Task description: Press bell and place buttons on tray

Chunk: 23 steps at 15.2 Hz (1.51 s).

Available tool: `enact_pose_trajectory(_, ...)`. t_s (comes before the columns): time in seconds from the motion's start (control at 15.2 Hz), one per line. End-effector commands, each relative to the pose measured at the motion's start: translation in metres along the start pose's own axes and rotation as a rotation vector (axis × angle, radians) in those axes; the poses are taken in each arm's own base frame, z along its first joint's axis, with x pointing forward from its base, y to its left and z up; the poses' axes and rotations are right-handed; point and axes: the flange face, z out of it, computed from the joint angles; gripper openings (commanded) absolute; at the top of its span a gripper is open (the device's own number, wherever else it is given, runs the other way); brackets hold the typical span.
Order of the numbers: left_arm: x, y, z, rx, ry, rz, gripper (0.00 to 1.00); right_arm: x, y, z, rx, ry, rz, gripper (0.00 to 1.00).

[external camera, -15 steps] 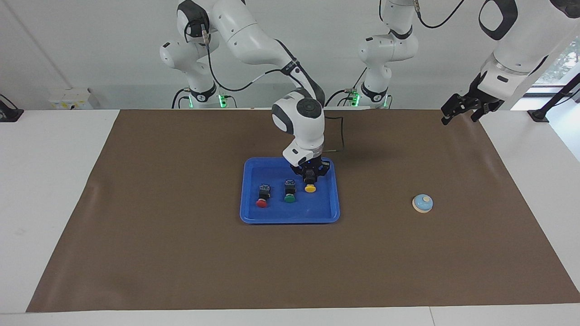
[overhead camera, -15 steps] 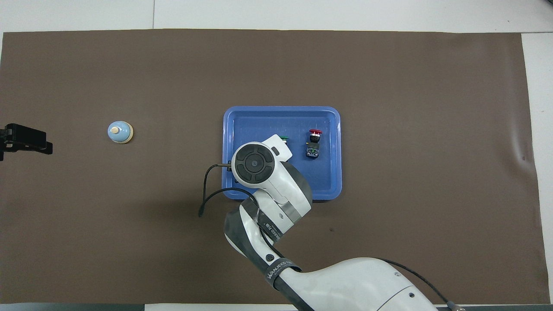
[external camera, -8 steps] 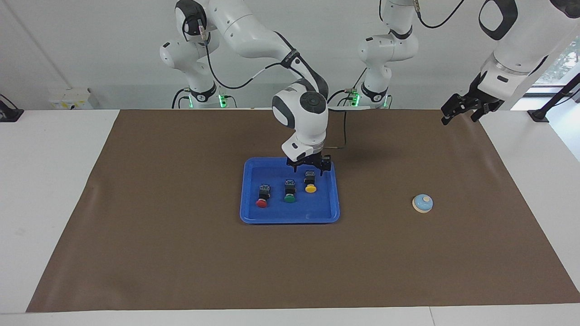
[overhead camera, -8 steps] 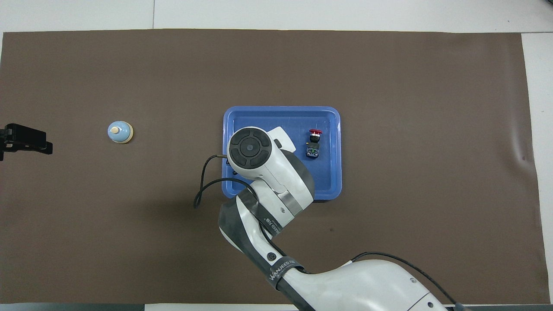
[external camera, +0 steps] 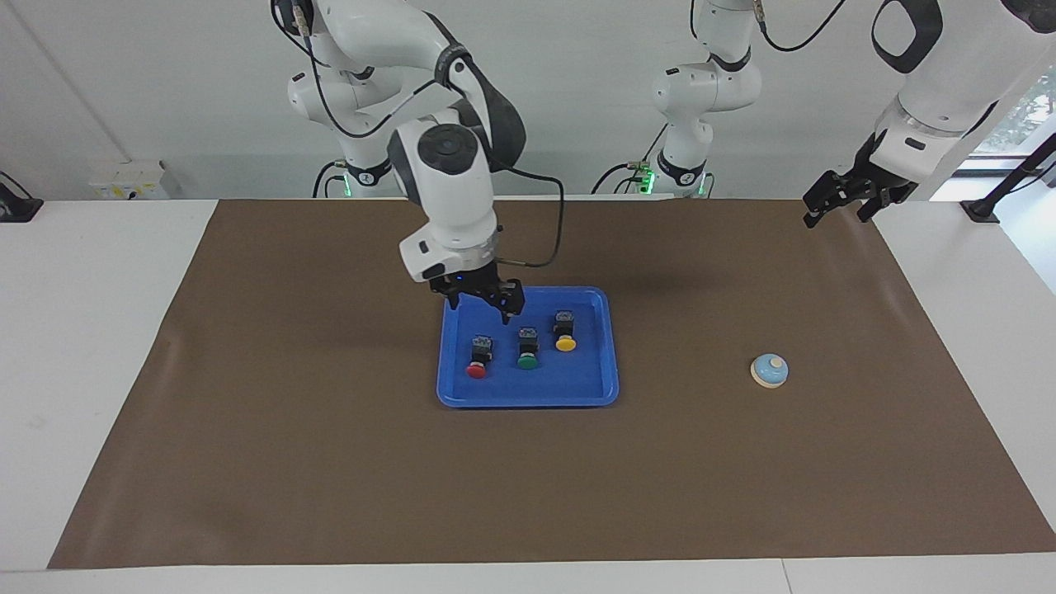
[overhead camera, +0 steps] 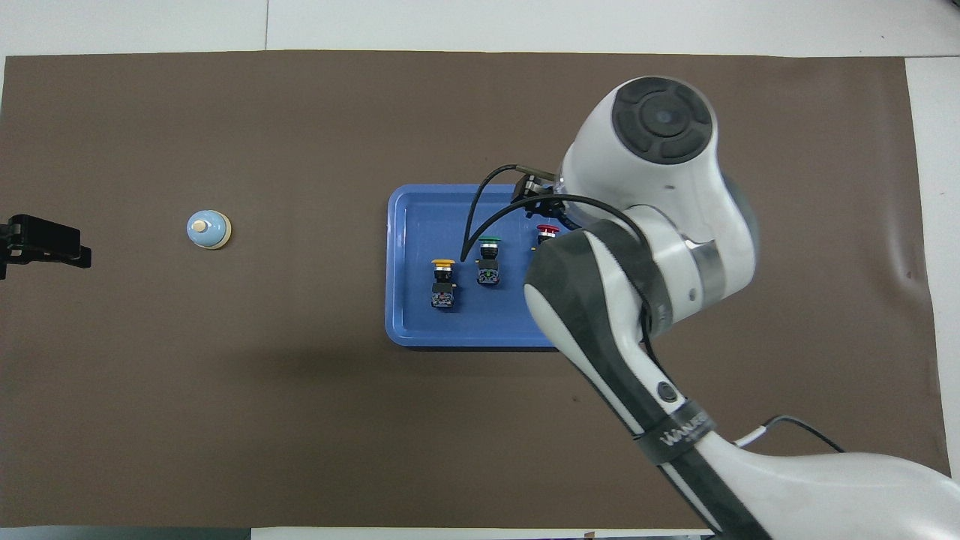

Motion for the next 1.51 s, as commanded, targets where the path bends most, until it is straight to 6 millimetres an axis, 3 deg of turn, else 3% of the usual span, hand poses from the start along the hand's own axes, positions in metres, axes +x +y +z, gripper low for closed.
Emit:
enact_pose_trajectory(0.0,-0.006,-0.001,-0.004,0.022,0.001,0.000,1.00,0.017,0.045,-0.021,-0.004,-0.030,-0.109,1.00)
enact_pose_trajectory(0.26,-0.005,-0.001,-0.003,0.022,-0.001,0.000,1.00,0.059,0.138,-0.052,-0.003,-0.051,-0.296,1.00)
enact_pose_trajectory(0.46,-0.005,-0.001,-0.003,0.022,-0.001,0.000,1.00,0.071,0.194,-0.074,-0.006,-0.062,-0.387,1.00)
enact_pose_trajectory(0.72,-0.005,-0.001,-0.003,0.022,-0.001,0.000,1.00,0.059,0.253,-0.118,-0.008,-0.083,-0.398,1.00)
enact_pose_trajectory(0.85,-0.006,-0.001,-0.004,0.022,0.001,0.000,1.00,0.046,0.271,-0.139,-0.042,-0.091,-0.399,1.00)
enact_pose_trajectory(0.98,-0.006,-0.001,-0.004,0.022,0.001,0.000,1.00,0.028,0.275,-0.159,-0.063,-0.098,-0.401,1.00)
enact_pose_trajectory(1.18,-0.005,-0.001,-0.003,0.022,-0.001,0.000,1.00,0.015,0.277,-0.172,-0.112,-0.099,-0.406,1.00)
enact_pose_trajectory(1.44,-0.005,-0.001,-0.003,0.022,-0.001,0.000,1.00,0.017,0.275,-0.169,-0.124,-0.082,-0.410,1.00)
